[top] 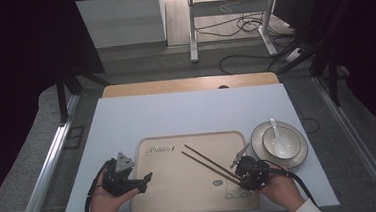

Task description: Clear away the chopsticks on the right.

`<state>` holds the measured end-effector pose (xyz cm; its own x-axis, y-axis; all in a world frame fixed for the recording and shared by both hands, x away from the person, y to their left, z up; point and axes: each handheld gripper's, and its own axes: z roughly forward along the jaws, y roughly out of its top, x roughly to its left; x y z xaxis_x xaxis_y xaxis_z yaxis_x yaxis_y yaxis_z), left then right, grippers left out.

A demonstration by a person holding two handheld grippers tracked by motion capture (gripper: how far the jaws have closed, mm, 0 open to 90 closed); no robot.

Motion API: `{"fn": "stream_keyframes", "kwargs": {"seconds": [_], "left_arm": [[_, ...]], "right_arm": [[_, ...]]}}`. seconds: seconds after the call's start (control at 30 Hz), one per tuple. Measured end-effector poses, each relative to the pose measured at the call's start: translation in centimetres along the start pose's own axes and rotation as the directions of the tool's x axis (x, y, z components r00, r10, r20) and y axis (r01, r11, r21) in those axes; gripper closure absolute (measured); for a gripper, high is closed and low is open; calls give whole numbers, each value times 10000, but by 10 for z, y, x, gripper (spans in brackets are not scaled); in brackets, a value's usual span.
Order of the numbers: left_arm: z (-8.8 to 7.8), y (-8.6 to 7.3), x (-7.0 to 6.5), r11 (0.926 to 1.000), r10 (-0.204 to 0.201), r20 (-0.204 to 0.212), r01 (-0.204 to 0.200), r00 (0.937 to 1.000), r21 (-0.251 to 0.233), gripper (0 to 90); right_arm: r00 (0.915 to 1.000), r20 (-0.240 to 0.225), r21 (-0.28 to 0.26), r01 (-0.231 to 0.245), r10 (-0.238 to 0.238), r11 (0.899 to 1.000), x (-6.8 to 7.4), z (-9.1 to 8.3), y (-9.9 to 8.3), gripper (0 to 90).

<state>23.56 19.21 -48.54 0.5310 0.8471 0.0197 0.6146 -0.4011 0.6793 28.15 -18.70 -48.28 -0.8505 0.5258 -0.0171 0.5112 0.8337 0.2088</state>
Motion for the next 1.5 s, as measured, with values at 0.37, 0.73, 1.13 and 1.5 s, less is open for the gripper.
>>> {"fn": "stream_keyframes", "kwargs": {"seconds": [0.37,0.73,1.13,1.5], "left_arm": [[-3,1,1,9999,-114,-47,114,9999,-121,139],[-3,0,2,9998,-142,64,142,9999,-132,138],[-2,1,3,9998,-110,205,113,9997,-144,140],[-2,2,2,9999,-47,191,50,9998,-153,140]], "right_arm": [[9999,9,-2719,138,-141,9622,7,-34,16,404],[9826,-1826,-3276,-283,-339,9444,0,-14,84,611],[9766,-2133,-2490,-259,-287,9681,-15,43,151,894],[9737,-2244,-2638,-998,396,9594,-27,53,156,894]]}}
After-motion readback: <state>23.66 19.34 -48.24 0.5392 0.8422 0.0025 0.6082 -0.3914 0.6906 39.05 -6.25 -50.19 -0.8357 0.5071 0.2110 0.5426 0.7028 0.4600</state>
